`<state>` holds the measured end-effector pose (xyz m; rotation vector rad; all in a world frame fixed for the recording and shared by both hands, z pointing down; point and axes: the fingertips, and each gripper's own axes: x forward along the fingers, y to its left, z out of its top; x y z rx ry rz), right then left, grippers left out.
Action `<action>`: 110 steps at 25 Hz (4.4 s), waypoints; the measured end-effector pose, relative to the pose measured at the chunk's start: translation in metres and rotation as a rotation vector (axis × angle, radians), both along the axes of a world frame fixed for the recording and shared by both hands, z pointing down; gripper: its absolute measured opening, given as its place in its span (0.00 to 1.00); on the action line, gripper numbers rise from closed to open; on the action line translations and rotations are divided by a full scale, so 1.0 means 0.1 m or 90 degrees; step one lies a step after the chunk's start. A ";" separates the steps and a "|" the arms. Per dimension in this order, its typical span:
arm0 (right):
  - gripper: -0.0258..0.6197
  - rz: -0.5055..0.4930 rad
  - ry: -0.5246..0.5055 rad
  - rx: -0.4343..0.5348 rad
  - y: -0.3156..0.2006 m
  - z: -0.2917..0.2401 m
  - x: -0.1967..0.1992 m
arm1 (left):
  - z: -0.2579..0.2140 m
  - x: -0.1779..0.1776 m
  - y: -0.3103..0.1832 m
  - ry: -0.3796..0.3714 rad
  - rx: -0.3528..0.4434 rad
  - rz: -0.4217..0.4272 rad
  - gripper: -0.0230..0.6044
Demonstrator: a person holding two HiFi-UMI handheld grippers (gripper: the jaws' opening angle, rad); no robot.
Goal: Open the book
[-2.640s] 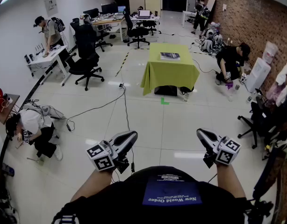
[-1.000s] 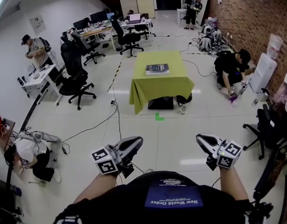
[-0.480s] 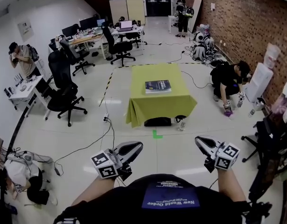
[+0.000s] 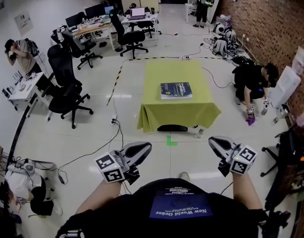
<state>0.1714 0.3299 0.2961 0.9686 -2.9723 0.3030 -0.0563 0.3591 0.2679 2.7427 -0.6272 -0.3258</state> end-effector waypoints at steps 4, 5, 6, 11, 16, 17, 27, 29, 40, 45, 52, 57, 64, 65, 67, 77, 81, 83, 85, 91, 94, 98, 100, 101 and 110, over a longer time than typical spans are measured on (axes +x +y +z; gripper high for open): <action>0.02 -0.047 -0.002 0.008 -0.75 -0.02 0.15 | -0.04 0.20 -0.62 0.000 -0.001 -0.045 0.05; 0.02 -0.062 0.002 0.009 -0.96 -0.04 0.19 | -0.09 0.27 -0.79 0.003 -0.001 -0.058 0.05; 0.02 -0.078 0.008 0.011 -1.15 -0.07 0.24 | -0.13 0.34 -0.95 0.006 -0.001 -0.070 0.05; 0.02 -0.160 0.039 0.051 -2.02 -0.19 0.44 | -0.24 0.64 -1.67 0.015 0.015 -0.133 0.05; 0.02 -0.189 0.025 0.047 -2.66 -0.20 0.46 | -0.23 0.76 -2.19 0.003 -0.005 -0.154 0.05; 0.02 -0.191 0.027 0.045 -2.76 -0.18 0.46 | -0.21 0.75 -2.30 0.000 -0.007 -0.157 0.05; 0.02 -0.117 0.069 0.029 -3.80 0.01 0.16 | 0.00 0.43 -3.64 0.046 -0.013 -0.065 0.05; 0.02 -0.078 0.065 0.028 -4.08 -0.02 0.07 | 0.00 0.31 -4.00 0.045 -0.008 -0.029 0.05; 0.17 -0.059 0.131 -0.084 -5.10 0.48 -0.71 | 0.18 -0.20 -5.47 -0.006 -0.020 0.104 0.05; 0.20 -0.118 0.340 -0.085 -5.41 1.15 -0.61 | 0.37 0.07 -5.85 -0.008 -0.046 0.108 0.05; 0.24 -0.341 0.482 -0.100 -5.46 2.17 -0.50 | 0.71 0.41 -6.04 -0.033 -0.138 0.011 0.05; 0.29 -0.436 0.562 -0.071 -5.45 2.70 -0.41 | 1.14 0.57 -6.13 -0.040 -0.208 -0.017 0.05; 0.43 -0.438 0.644 0.016 -5.34 3.25 -0.51 | 1.75 0.66 -6.22 -0.037 -0.255 0.016 0.05; 0.44 -0.429 0.664 0.031 -5.33 3.32 -0.52 | 1.79 0.68 -6.21 -0.036 -0.258 0.025 0.05; 0.44 -0.411 0.700 0.058 -5.35 3.41 -0.53 | 1.85 0.69 -6.19 -0.038 -0.259 0.039 0.05; 0.46 -0.423 0.790 0.163 -5.32 3.54 -0.48 | 1.90 0.56 -6.13 -0.007 -0.283 0.044 0.05; 0.44 -0.390 0.795 0.175 -5.31 3.52 -0.49 | 1.91 0.55 -6.12 -0.008 -0.287 0.042 0.05; 0.38 -0.389 0.781 0.153 -5.29 3.50 -0.49 | 1.90 0.55 -6.13 -0.007 -0.286 0.040 0.05; 0.31 -0.396 0.765 0.123 -5.27 3.46 -0.49 | 1.89 0.56 -6.14 -0.006 -0.284 0.041 0.05; 0.18 -0.414 0.749 0.075 -5.25 3.31 -0.49 | 1.81 0.59 -6.15 -0.002 -0.275 0.044 0.05; 0.16 -0.421 0.746 0.062 -5.29 3.13 -0.51 | 1.73 0.56 -6.14 0.004 -0.265 0.042 0.05; 0.15 -0.426 0.715 0.015 -5.41 2.81 -0.54 | 1.62 0.48 -6.10 0.014 -0.251 0.033 0.05; 0.15 -0.432 0.695 -0.025 -5.55 2.63 -0.54 | 1.57 0.44 -6.09 0.017 -0.243 0.030 0.05; 0.15 -0.434 0.682 -0.047 -5.63 2.54 -0.54 | 1.55 0.42 -6.09 0.019 -0.239 0.028 0.05; 0.14 -0.475 0.555 -0.232 -6.52 2.03 -0.56 | 1.47 0.16 -6.14 0.037 -0.234 -0.002 0.05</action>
